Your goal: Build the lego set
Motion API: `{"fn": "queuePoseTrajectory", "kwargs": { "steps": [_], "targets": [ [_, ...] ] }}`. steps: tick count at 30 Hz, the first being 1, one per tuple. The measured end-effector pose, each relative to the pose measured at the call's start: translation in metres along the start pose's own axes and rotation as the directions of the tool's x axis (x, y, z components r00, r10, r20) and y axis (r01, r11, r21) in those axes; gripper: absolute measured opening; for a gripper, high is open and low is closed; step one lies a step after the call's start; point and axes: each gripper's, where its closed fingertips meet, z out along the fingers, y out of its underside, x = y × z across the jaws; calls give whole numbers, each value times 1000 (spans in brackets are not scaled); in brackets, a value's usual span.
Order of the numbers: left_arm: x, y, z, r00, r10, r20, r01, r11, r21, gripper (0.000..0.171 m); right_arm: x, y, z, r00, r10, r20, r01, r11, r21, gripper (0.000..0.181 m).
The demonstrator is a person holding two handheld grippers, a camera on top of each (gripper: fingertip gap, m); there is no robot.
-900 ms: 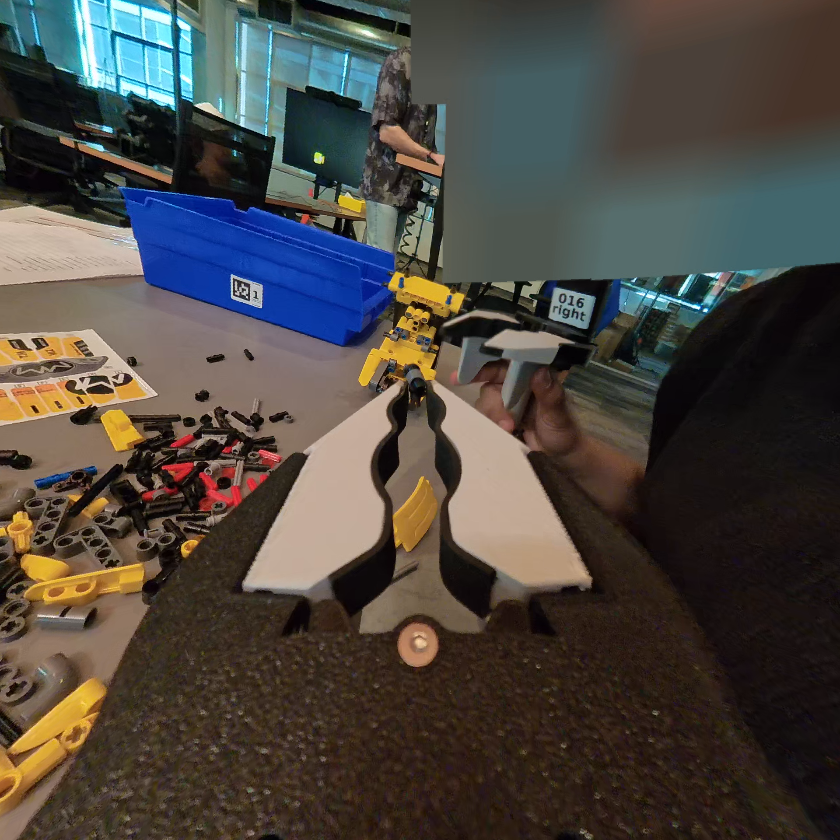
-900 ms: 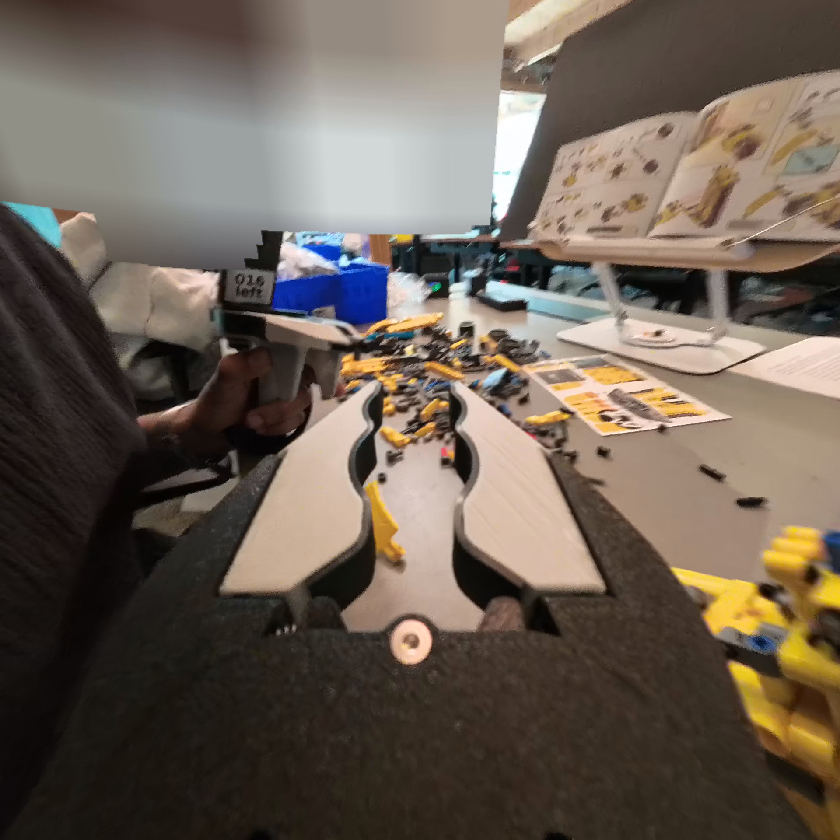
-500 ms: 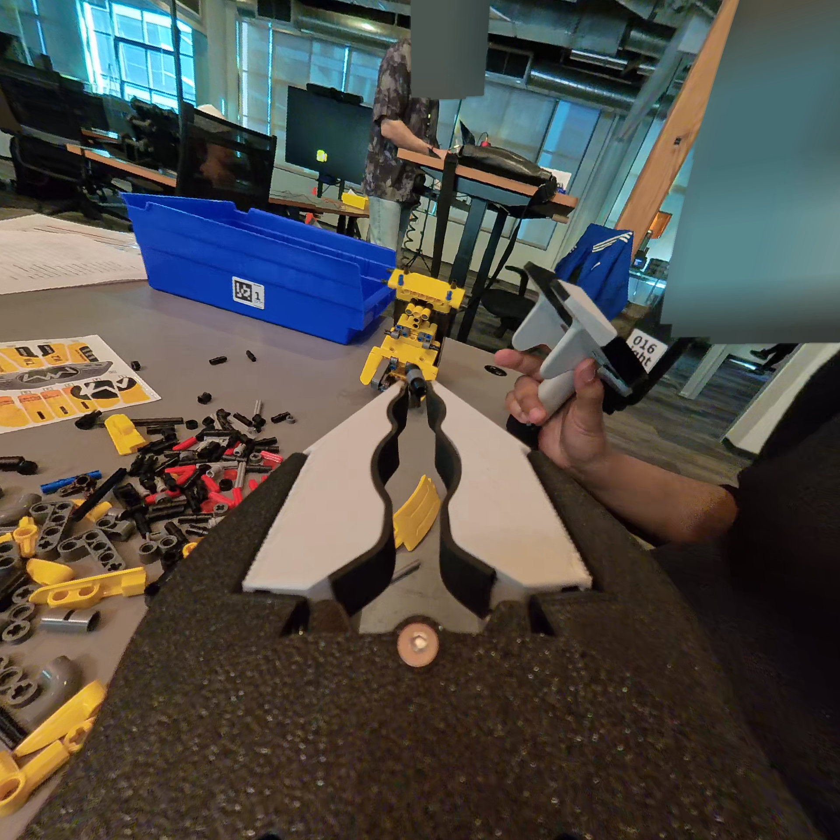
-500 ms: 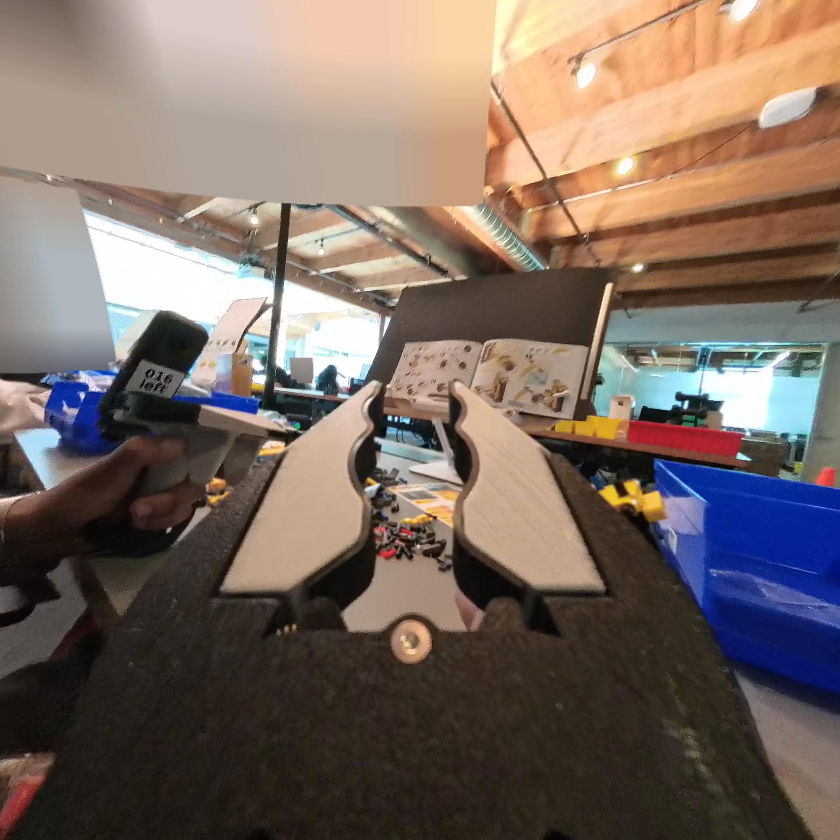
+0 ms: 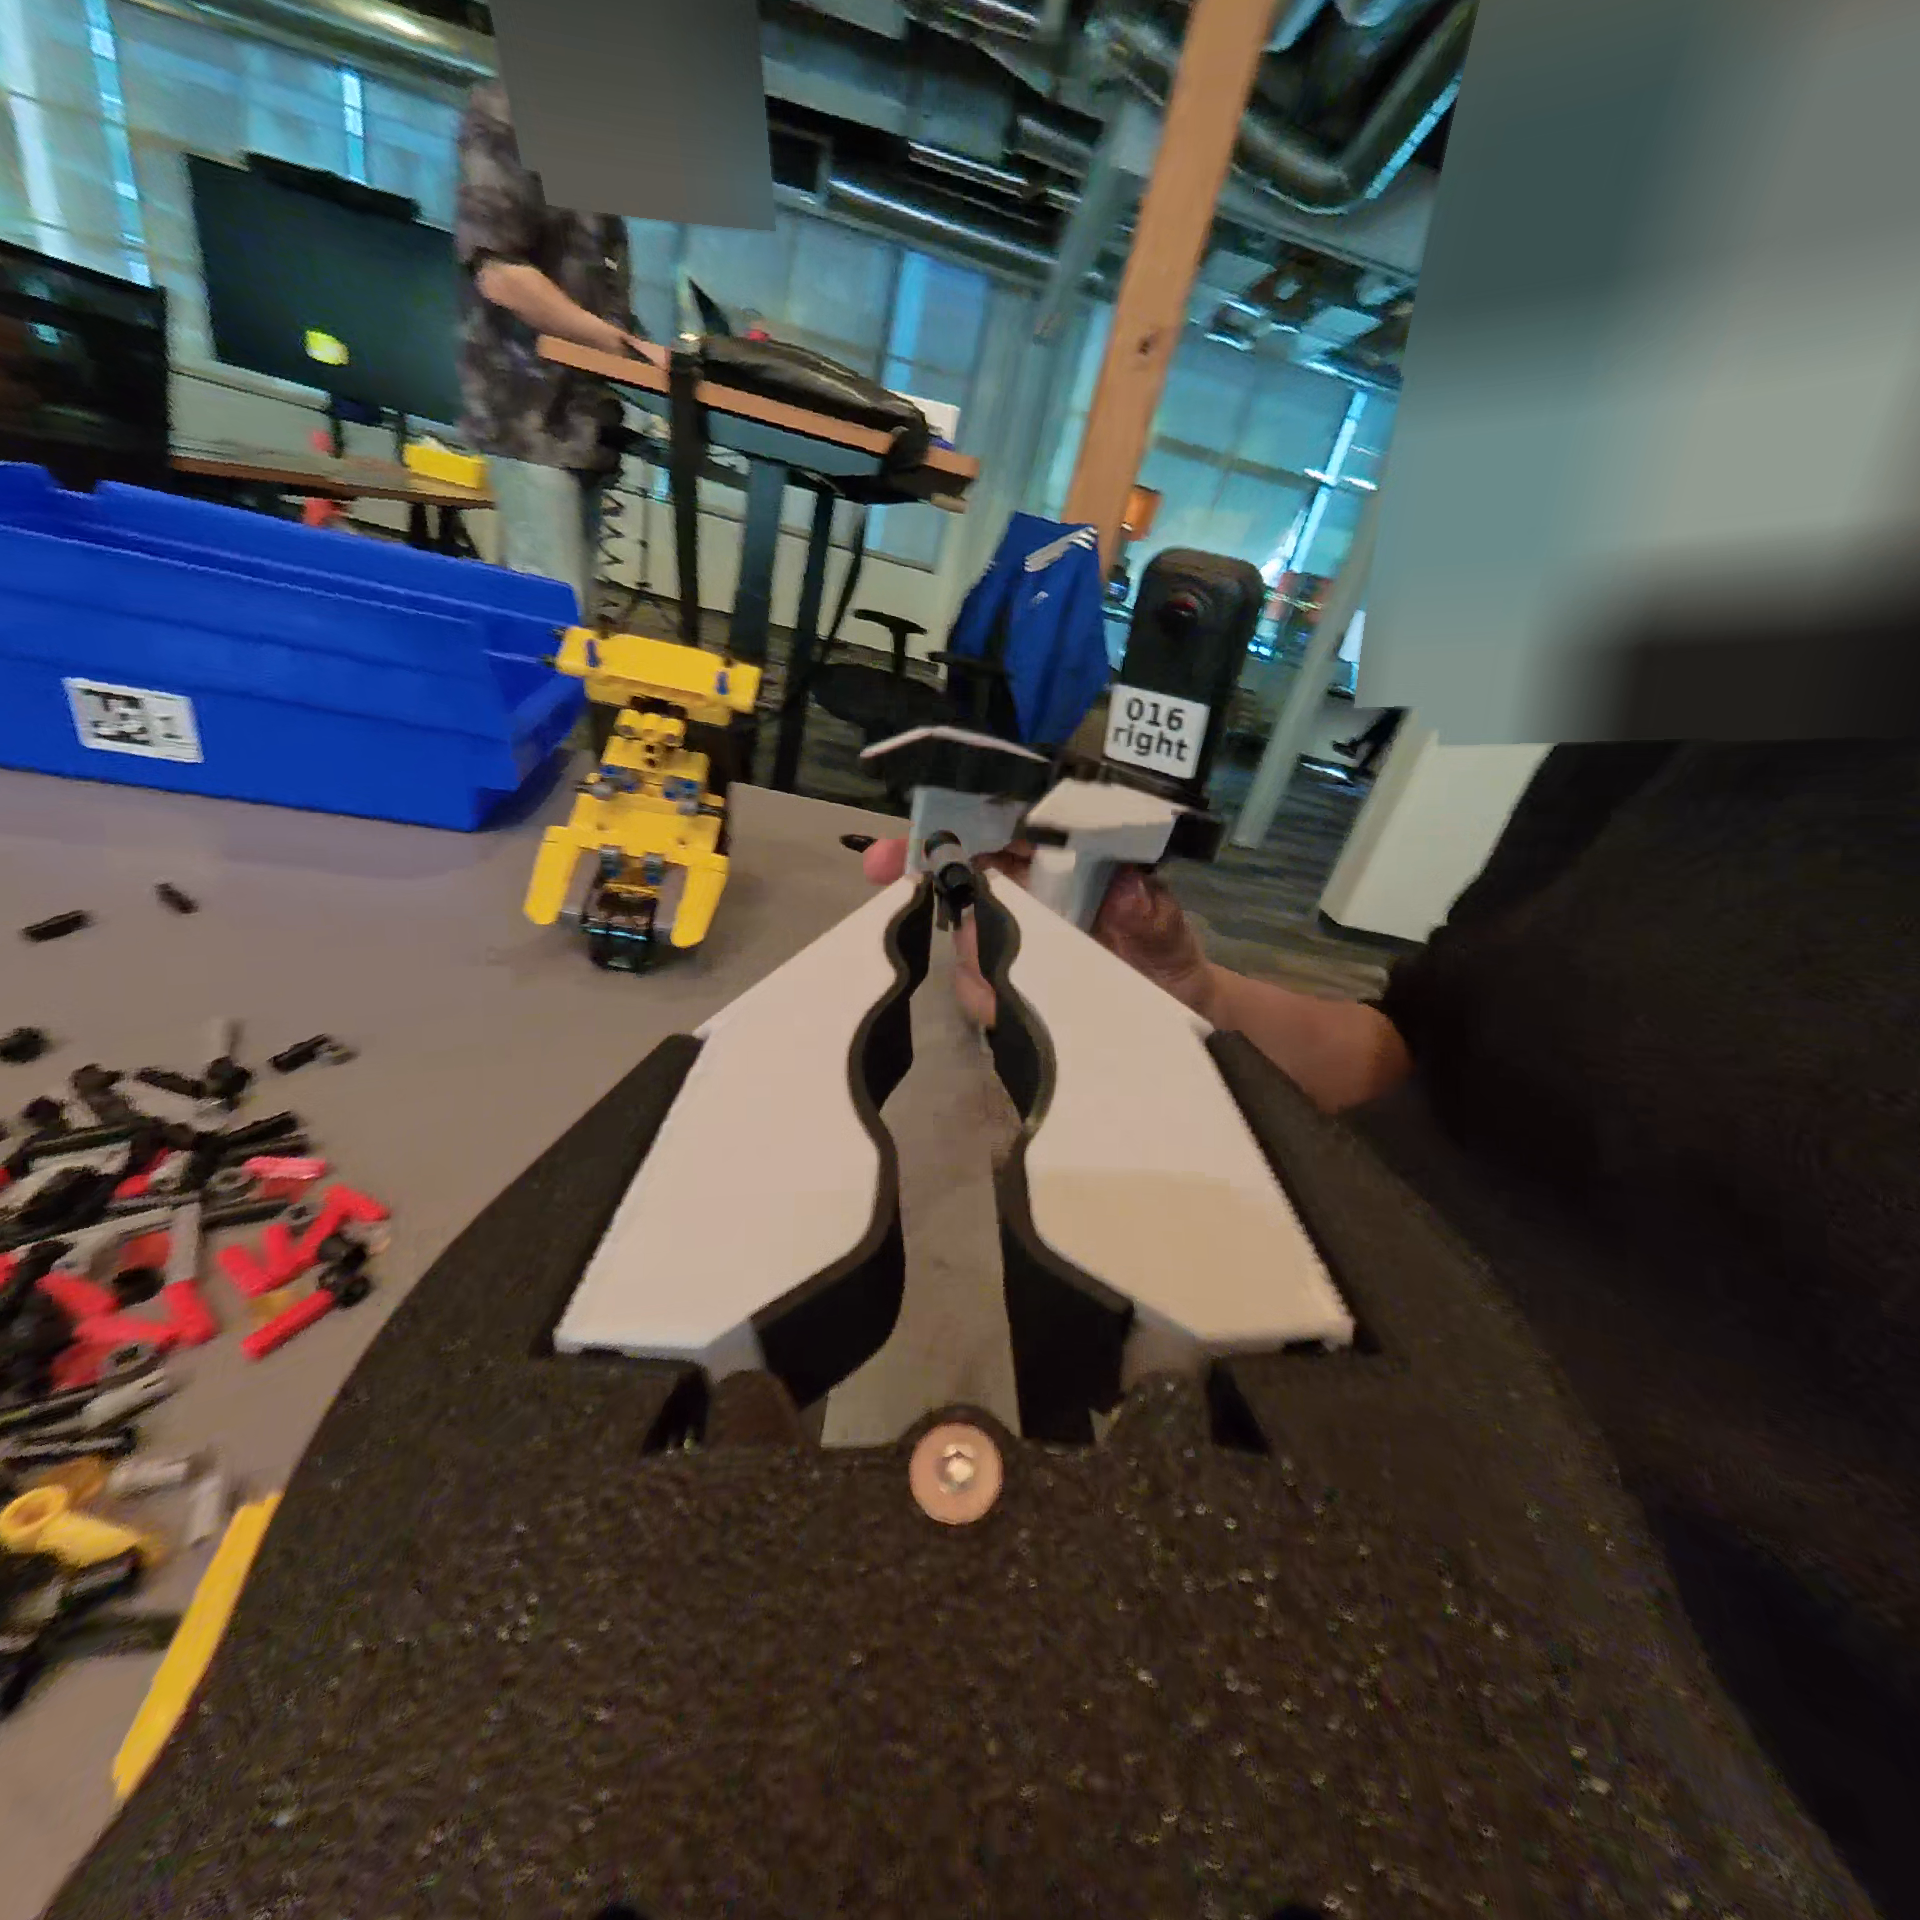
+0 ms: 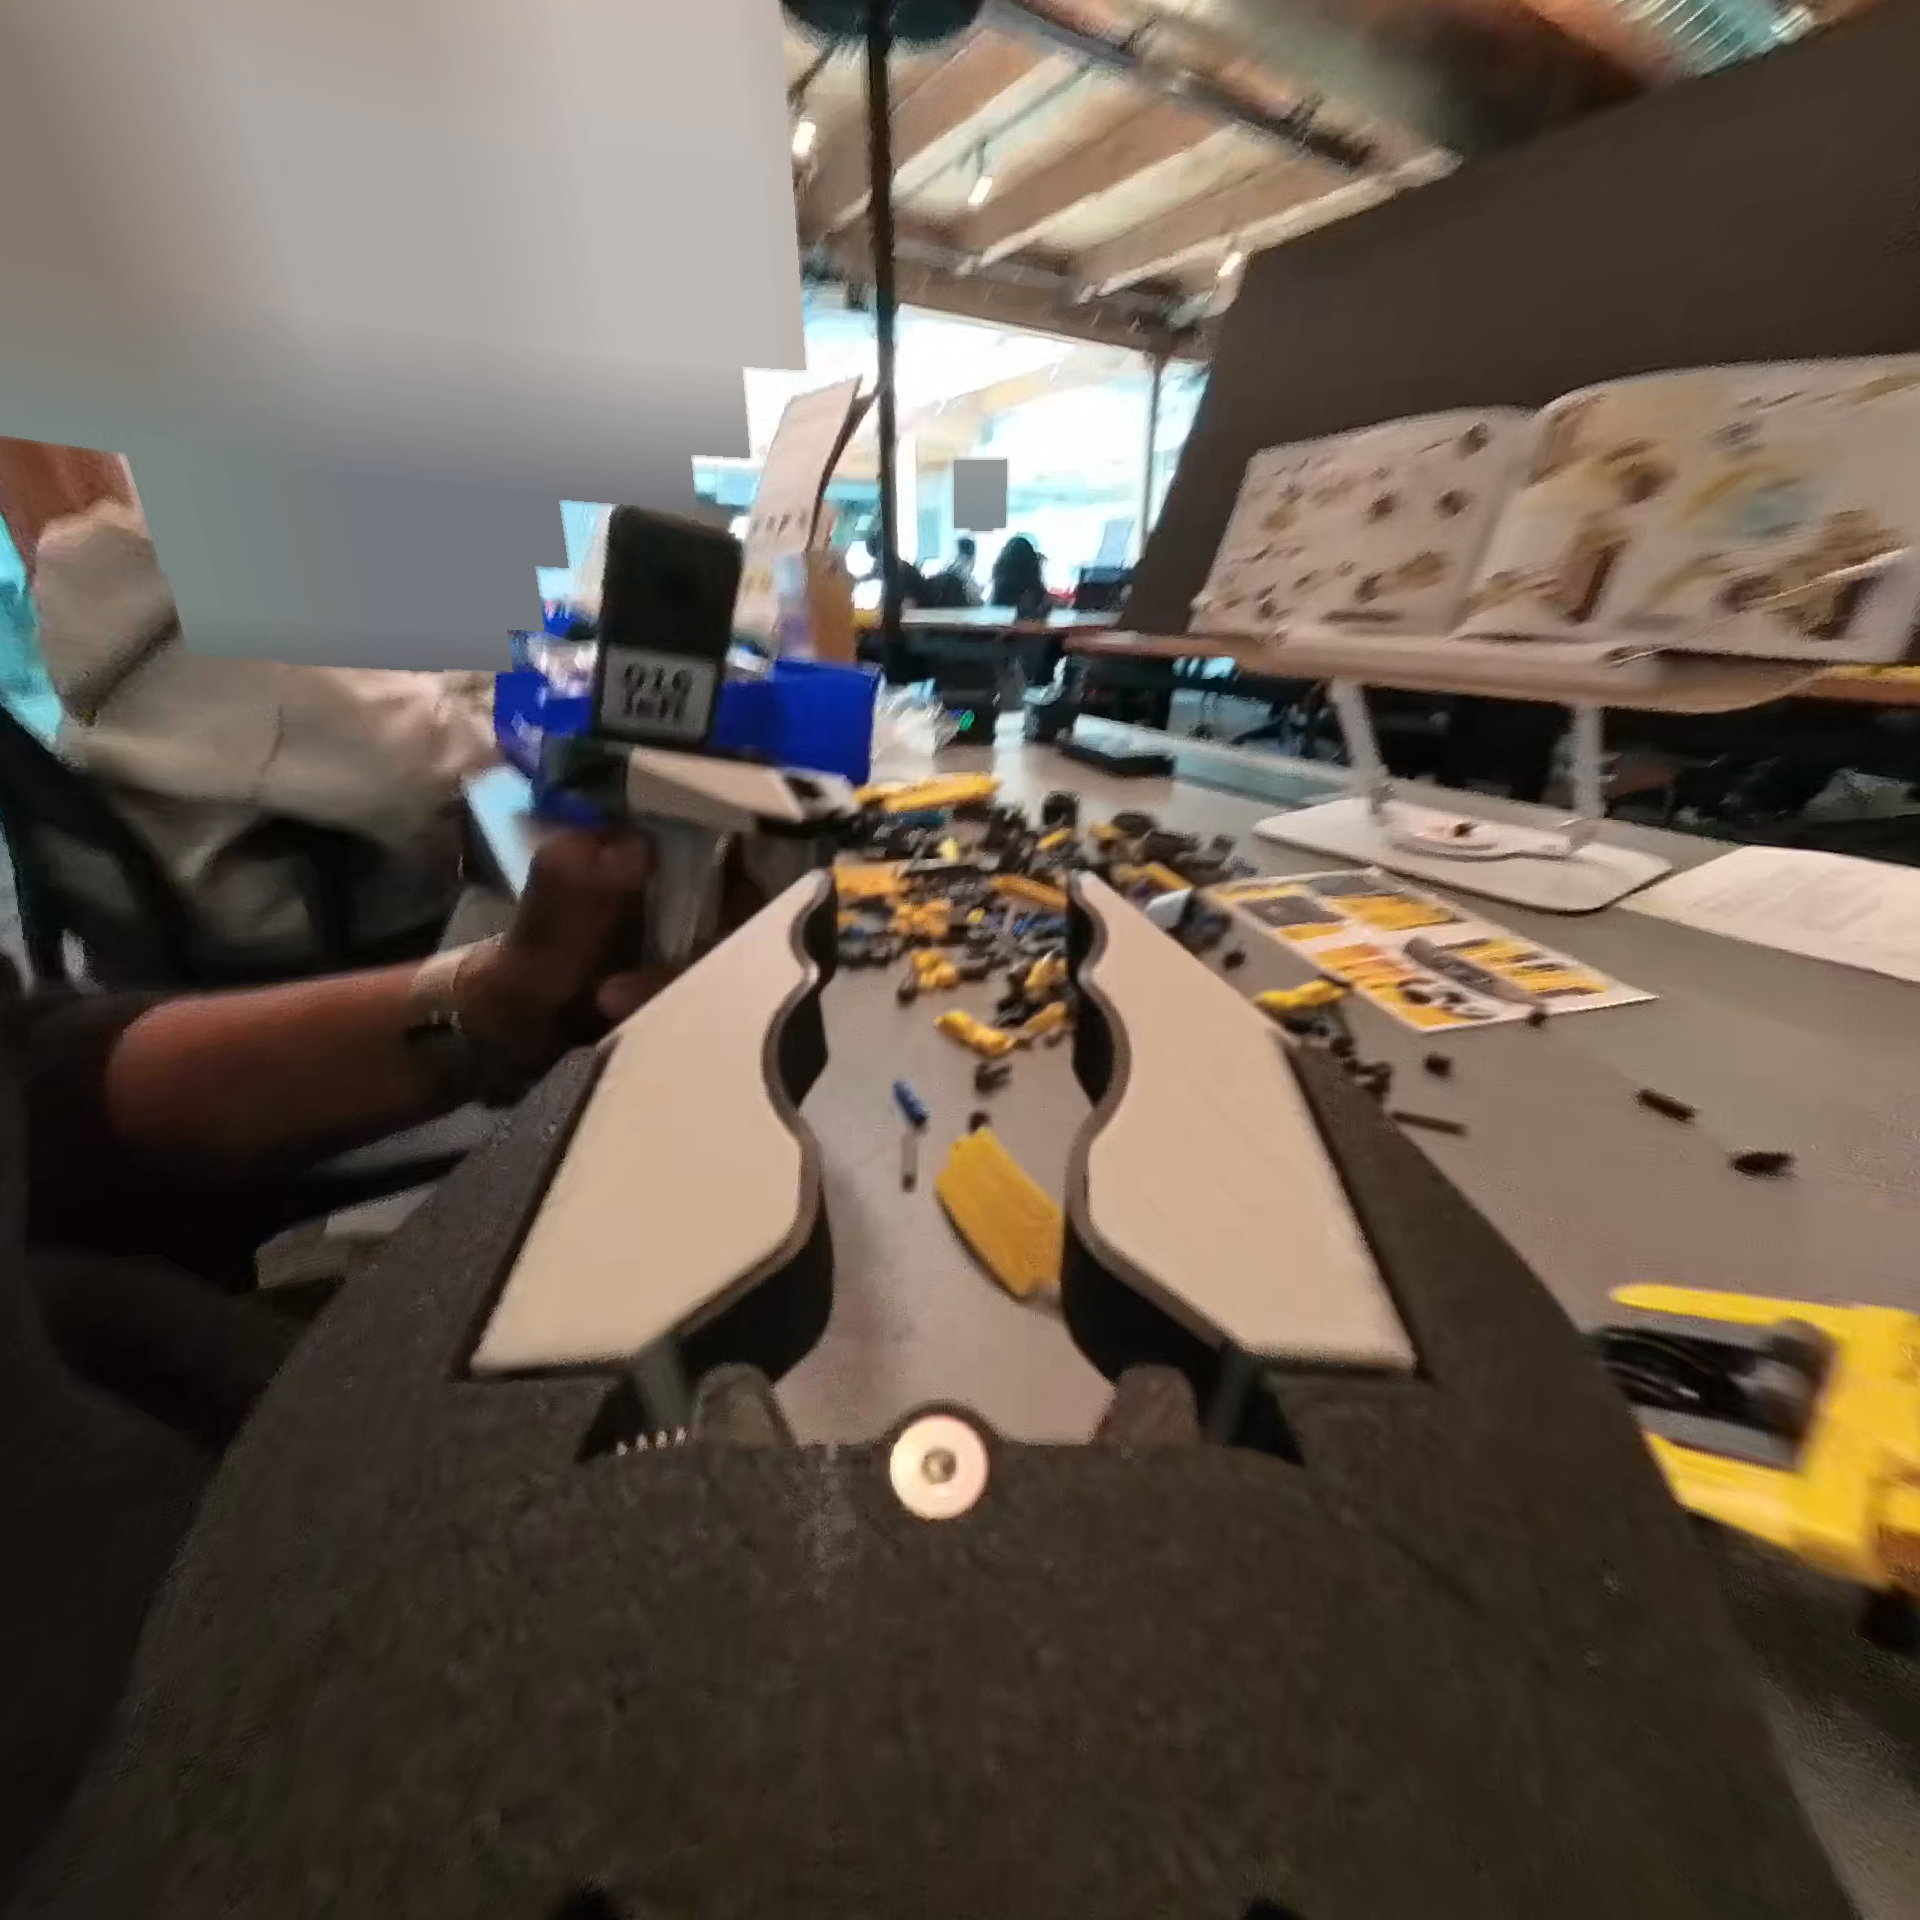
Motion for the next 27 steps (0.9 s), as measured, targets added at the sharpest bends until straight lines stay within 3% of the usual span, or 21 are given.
{"fn": "queuePoseTrajectory", "kwargs": {
  "steps": [3,5,17,27],
  "targets": [
    [5,3,3,999,-10,-38,9,1000,-19,7,-18,24,16,997,-68,43,72,991,-116,42],
    [4,2,1,999,-21,-36,21,1000,-10,7,-24,29,20,995,-80,62,87,989,-120,41],
    [4,6,4,999,-27,-35,26,999,-38,7,-28,7,21,946,231,227,-233,972,-19,25],
    [5,6,4,999,-24,-40,23,999,-38,7,-34,8,31,900,280,334,-270,960,-76,6]
  ]
}}
